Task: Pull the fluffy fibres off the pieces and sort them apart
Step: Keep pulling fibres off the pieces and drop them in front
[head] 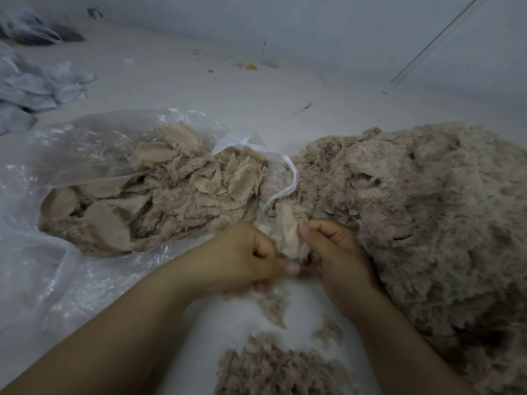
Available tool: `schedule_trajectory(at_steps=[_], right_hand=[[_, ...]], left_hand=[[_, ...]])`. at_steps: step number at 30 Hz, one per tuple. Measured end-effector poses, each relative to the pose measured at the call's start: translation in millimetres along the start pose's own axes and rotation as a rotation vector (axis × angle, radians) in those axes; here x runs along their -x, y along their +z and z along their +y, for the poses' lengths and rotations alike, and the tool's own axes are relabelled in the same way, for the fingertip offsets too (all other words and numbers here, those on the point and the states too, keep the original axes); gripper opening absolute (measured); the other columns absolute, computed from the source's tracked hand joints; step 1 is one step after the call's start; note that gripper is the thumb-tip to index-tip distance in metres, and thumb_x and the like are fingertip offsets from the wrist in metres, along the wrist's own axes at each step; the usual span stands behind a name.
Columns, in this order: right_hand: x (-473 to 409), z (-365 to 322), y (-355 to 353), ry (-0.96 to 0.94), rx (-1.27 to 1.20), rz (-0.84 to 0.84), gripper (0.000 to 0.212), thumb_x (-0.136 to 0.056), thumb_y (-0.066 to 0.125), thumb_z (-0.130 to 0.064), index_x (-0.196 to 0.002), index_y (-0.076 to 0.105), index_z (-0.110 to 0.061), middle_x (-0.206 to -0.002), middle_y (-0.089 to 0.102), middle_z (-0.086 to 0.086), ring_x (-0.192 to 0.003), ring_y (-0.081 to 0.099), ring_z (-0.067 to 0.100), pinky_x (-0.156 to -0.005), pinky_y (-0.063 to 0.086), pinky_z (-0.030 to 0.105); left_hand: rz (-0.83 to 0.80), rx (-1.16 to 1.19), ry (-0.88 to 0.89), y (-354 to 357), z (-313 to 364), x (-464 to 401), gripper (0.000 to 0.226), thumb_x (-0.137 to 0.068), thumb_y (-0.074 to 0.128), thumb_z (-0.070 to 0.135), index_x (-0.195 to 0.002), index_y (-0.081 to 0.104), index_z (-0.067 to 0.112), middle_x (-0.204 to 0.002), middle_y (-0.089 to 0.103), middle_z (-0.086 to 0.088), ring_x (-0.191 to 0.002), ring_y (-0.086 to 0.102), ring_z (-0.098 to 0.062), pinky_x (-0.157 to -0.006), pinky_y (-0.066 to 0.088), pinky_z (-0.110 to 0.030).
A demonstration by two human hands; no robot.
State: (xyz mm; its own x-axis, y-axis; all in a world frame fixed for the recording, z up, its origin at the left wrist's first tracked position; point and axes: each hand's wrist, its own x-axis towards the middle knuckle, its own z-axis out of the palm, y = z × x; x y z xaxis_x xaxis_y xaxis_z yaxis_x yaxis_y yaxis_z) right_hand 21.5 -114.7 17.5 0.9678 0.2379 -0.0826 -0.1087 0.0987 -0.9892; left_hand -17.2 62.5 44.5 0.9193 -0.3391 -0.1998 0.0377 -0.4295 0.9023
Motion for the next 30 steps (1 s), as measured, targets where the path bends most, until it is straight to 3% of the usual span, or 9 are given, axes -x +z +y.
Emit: schedule_trajectory(at_steps=[3, 6, 9, 12, 15, 18, 21, 24, 30], right_hand=[[-0.6, -0.1, -0.5, -0.022, 0.004, -0.028, 0.018, -0.091, 0.061, -0.015, -0.077, 0.073, -0.012, -0.075, 0.062, 0.021, -0.069, 0.053, 0.026, -0.066, 0.046, 0.037], [1.6, -1.1, -0.3, -0.045, 0.052, -0.071, 0.021, -0.092, 0.063, -0.017, -0.073, 0.073, -0.014, -0.073, 0.061, 0.022, -0.068, 0.054, 0.025, -0.061, 0.047, 0.033], [4.0, -2.8, 0.4, -0.047, 0.017, -0.114, 0.026, -0.084, 0.071, -0.033, -0.076, 0.068, -0.009, -0.085, 0.061, 0.039, -0.075, 0.060, 0.035, -0.071, 0.050, 0.046], [3.6, -4.4, 1.1, -0.024, -0.014, -0.080, 0.035, -0.084, 0.065, -0.034, -0.082, 0.063, 0.001, -0.086, 0.060, 0.041, -0.076, 0.059, 0.036, -0.071, 0.050, 0.047], [1.2, -3.9, 3.5, 0.006, -0.045, -0.028, 0.032, -0.098, 0.050, -0.022, -0.087, 0.066, 0.003, -0.080, 0.063, 0.033, -0.073, 0.058, 0.032, -0.071, 0.049, 0.043], [-0.3, -4.5, 2.7, 0.031, -0.099, 0.015, 0.041, -0.101, 0.046, -0.032, -0.069, 0.063, -0.012, -0.052, 0.046, 0.005, -0.053, 0.044, 0.020, -0.055, 0.043, 0.031], [0.8, -3.6, -1.0, -0.023, 0.043, -0.124, 0.048, -0.088, 0.062, -0.049, -0.077, 0.062, -0.002, -0.057, 0.048, 0.015, -0.053, 0.050, 0.019, -0.052, 0.046, 0.027], [1.4, 0.0, -0.9, -0.108, 0.220, -0.235, 0.026, -0.088, 0.066, -0.028, -0.072, 0.069, -0.009, -0.064, 0.061, 0.017, -0.057, 0.053, 0.014, -0.054, 0.044, 0.025], [-4.2, 3.0, -3.6, -0.069, 0.165, -0.117, 0.041, -0.099, 0.053, -0.016, -0.059, 0.065, -0.020, -0.049, 0.047, -0.013, -0.045, 0.045, 0.003, -0.059, 0.049, 0.031]], left_hand=[[0.361, 0.261, 0.048, 5.3, 0.5, -12.7, 0.049, -0.064, 0.076, 0.045, -0.072, 0.056, 0.001, -0.051, 0.048, -0.013, -0.029, 0.038, -0.015, -0.032, 0.030, -0.017], [0.362, 0.327, 0.122, 12.8, 0.8, -15.0, 0.042, -0.079, 0.073, 0.029, -0.087, 0.058, -0.009, -0.059, 0.053, -0.029, -0.033, 0.046, -0.021, -0.033, 0.033, -0.021], [0.358, 0.335, 0.112, 19.2, -3.7, -16.7, 0.030, -0.091, 0.066, 0.008, -0.069, 0.052, -0.008, -0.043, 0.047, -0.015, -0.031, 0.050, -0.022, -0.034, 0.035, -0.021], [0.281, 0.388, 0.086, 20.6, -2.4, -17.3, 0.027, -0.090, 0.066, 0.007, -0.070, 0.056, -0.007, -0.041, 0.051, -0.016, -0.028, 0.048, -0.018, -0.034, 0.033, -0.018], [0.269, 0.487, 0.071, 18.0, 0.8, -15.4, 0.026, -0.092, 0.062, 0.008, -0.068, 0.057, 0.001, -0.039, 0.053, -0.010, -0.026, 0.043, -0.014, -0.034, 0.029, -0.016], [0.334, 0.521, 0.087, 16.5, 0.9, -14.3, 0.029, -0.098, 0.053, 0.010, -0.074, 0.054, -0.005, -0.044, 0.056, -0.009, -0.027, 0.042, -0.015, -0.035, 0.028, -0.018], [0.415, 0.457, 0.114, 19.9, 0.3, -14.8, 0.030, -0.099, 0.053, 0.013, -0.077, 0.054, -0.007, -0.051, 0.058, -0.014, -0.029, 0.043, -0.020, -0.037, 0.029, -0.019], [0.467, 0.452, 0.161, 22.8, 2.2, -15.6, 0.031, -0.099, 0.053, 0.012, -0.071, 0.053, -0.001, -0.049, 0.056, -0.014, -0.028, 0.040, -0.019, -0.035, 0.028, -0.016], [0.761, 0.479, 0.160, 9.0, -4.5, -19.5, 0.016, -0.099, 0.051, 0.006, -0.084, 0.056, 0.005, -0.047, 0.050, -0.005, -0.034, 0.038, -0.010, -0.036, 0.029, -0.019]])
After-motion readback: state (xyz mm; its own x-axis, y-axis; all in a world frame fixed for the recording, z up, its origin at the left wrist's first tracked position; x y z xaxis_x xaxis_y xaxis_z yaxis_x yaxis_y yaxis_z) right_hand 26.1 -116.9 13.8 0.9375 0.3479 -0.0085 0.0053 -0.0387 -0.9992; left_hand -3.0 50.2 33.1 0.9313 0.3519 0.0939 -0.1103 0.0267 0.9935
